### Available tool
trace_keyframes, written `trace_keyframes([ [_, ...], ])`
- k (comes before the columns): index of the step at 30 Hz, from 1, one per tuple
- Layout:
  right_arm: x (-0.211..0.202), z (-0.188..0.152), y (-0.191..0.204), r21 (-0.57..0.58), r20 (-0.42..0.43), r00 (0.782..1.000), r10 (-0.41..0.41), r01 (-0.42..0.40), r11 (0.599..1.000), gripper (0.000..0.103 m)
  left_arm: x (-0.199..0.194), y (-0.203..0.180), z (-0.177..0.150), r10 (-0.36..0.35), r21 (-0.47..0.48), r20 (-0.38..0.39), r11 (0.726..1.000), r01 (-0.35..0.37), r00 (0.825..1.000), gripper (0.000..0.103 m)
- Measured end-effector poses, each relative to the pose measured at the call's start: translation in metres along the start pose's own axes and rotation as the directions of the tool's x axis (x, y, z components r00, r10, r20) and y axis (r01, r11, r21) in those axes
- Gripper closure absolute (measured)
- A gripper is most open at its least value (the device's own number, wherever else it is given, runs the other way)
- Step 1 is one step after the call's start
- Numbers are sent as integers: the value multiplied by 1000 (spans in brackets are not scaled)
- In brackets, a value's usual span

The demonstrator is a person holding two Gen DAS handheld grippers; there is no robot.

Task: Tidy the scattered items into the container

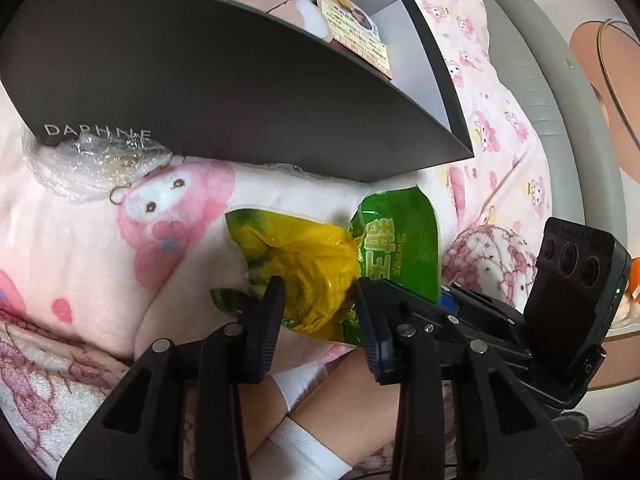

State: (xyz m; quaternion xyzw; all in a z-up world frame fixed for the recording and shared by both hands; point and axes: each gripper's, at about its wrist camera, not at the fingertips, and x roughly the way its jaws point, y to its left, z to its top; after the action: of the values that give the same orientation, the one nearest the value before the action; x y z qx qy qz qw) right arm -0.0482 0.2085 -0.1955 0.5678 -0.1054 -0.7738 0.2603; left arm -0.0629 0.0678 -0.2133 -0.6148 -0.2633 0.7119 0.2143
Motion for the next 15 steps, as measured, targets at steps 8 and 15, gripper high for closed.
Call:
trace_keyframes([
  [8,19,-1,3,-30,-39,996,-83,82,996,87,22,14,6,20,-67,1,998,-20,1000,48],
  [15,6,2,3,-12,-10,999,-46,46,999,88,9,-2,3,-30,-49,32,998,32,999,66],
])
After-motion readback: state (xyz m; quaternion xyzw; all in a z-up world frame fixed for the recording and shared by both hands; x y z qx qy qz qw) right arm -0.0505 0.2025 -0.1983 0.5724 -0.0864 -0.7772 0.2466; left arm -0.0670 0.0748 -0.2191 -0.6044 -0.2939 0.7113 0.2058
